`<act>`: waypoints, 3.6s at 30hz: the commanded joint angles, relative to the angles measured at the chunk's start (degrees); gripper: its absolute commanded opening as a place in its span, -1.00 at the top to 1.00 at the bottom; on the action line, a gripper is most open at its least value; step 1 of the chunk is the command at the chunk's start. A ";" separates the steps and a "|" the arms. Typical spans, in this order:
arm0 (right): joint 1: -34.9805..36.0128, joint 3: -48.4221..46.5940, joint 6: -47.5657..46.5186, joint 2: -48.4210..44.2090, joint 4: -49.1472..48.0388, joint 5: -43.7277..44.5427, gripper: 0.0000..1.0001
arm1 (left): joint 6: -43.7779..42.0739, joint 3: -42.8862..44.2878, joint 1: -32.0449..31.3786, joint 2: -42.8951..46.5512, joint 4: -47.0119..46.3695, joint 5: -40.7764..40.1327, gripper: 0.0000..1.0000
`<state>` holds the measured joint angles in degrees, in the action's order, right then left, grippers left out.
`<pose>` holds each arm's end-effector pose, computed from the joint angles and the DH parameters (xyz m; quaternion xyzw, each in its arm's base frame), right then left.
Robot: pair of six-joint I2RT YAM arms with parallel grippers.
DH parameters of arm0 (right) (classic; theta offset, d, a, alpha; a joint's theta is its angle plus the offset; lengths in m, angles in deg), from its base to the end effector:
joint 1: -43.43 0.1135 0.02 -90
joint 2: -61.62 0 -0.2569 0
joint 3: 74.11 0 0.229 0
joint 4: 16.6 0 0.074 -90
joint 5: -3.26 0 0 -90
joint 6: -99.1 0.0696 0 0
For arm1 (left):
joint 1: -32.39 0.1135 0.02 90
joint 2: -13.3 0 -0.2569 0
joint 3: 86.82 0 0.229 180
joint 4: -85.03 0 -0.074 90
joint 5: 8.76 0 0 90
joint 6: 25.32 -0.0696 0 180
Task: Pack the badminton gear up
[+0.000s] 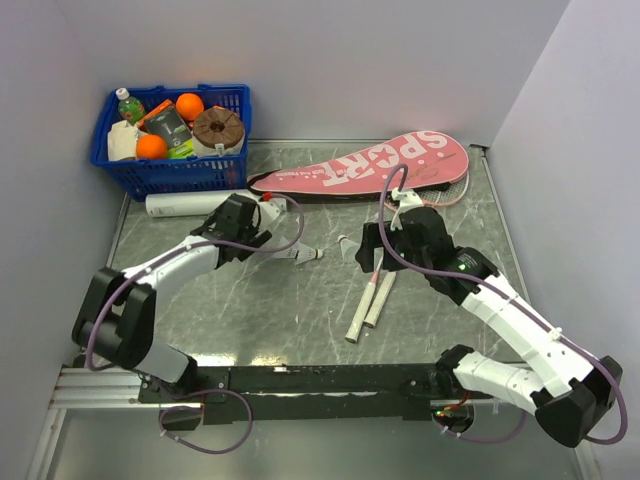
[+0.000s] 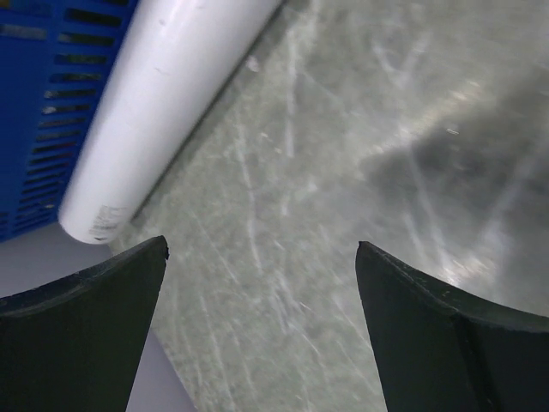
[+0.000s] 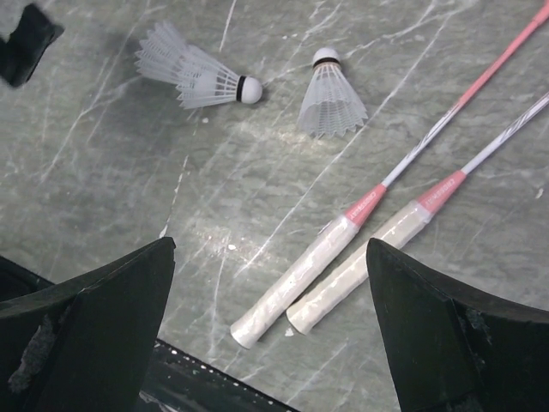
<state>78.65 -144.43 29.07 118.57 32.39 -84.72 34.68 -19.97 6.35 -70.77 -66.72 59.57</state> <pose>0.1806 0.1245 0.2982 -0.1100 0.8826 0.1977 0.4122 0.2893 -0.1128 0.2024 0.3641 0.8359 0.1867 0.3659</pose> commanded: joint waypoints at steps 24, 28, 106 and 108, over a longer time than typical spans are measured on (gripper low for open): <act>1.08 5.12 2.71 -0.35 -7.52 -6.06 -1.00 | -28.45 -1.57 4.33 -21.21 -46.46 -3.82 -0.93; 1.08 5.21 2.97 -0.08 -7.79 -6.33 -1.00 | -27.92 0.19 4.42 -24.03 -44.79 -3.03 -0.94; 1.43 6.53 4.03 3.34 -9.81 -8.35 -1.00 | -22.74 14.61 8.46 -31.85 -25.55 -2.06 -0.95; 1.34 6.62 4.03 3.43 -9.90 -8.44 -1.00 | -22.39 15.22 8.64 -32.64 -24.32 -1.88 -0.94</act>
<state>79.61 -136.74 33.49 121.56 24.70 -92.45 11.86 -6.72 14.39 -101.83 -95.50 55.14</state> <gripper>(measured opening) 0.998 0.974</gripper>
